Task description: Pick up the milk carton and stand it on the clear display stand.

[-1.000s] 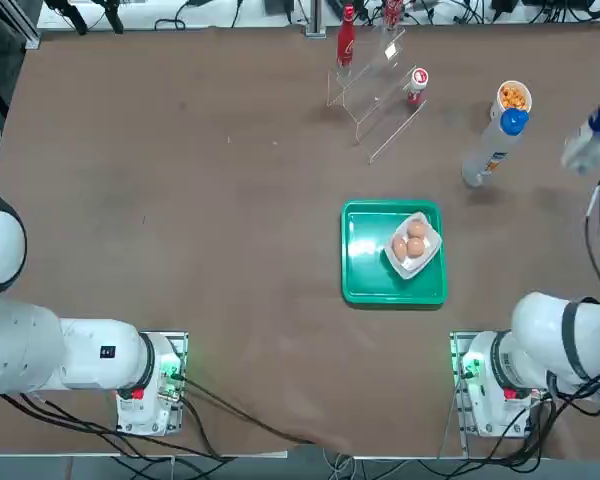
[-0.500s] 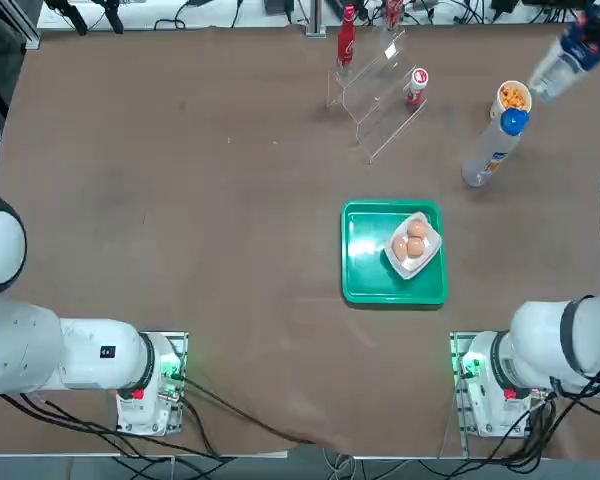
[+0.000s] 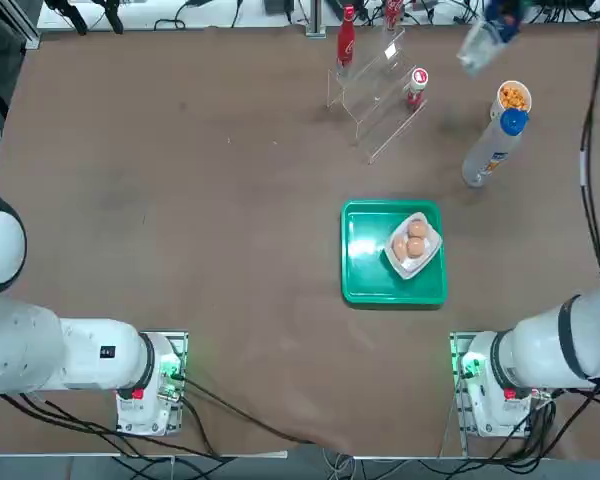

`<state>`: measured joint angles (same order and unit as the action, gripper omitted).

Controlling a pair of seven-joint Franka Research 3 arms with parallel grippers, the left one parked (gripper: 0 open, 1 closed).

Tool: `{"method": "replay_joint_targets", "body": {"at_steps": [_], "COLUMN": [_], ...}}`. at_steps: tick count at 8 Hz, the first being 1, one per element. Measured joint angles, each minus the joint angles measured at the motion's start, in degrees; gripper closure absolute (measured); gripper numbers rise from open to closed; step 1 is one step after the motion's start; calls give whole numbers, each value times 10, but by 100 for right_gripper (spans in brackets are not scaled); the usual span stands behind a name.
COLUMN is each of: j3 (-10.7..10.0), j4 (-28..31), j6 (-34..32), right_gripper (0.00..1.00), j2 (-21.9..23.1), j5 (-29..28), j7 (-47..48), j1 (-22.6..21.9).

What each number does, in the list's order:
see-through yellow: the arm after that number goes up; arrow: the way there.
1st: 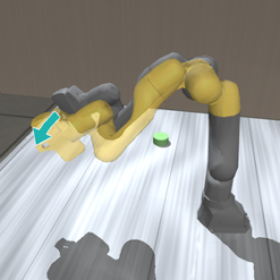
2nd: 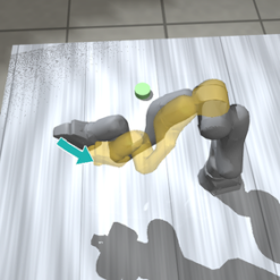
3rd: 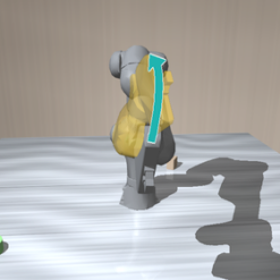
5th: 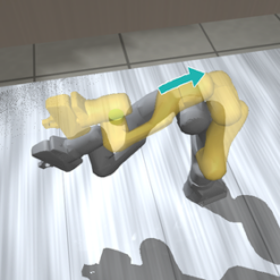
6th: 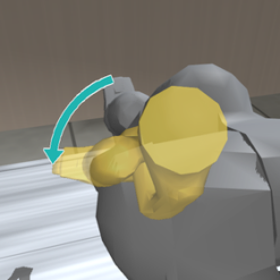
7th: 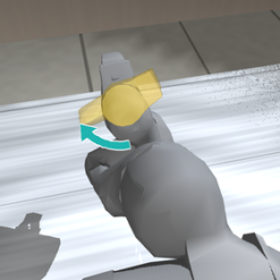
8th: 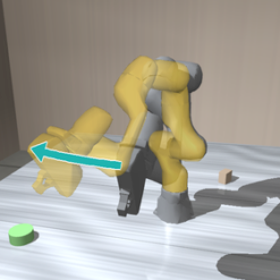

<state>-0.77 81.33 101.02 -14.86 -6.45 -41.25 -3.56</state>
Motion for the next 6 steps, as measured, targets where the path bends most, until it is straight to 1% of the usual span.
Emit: {"method": "replay_joint_targets", "body": {"at_steps": [2,3,4,6], "j3": [0,-1,-1,-3], "j4": [-41,-57,-67,-78], "j6": [0,0,3,18], "right_gripper": [68,68,68,68], "j2": [-35,-52,-68,-98], "j5": [16,26,29,30], "j7": [131,174,198,223], "j1": [-76,-104,-122,-140]}}
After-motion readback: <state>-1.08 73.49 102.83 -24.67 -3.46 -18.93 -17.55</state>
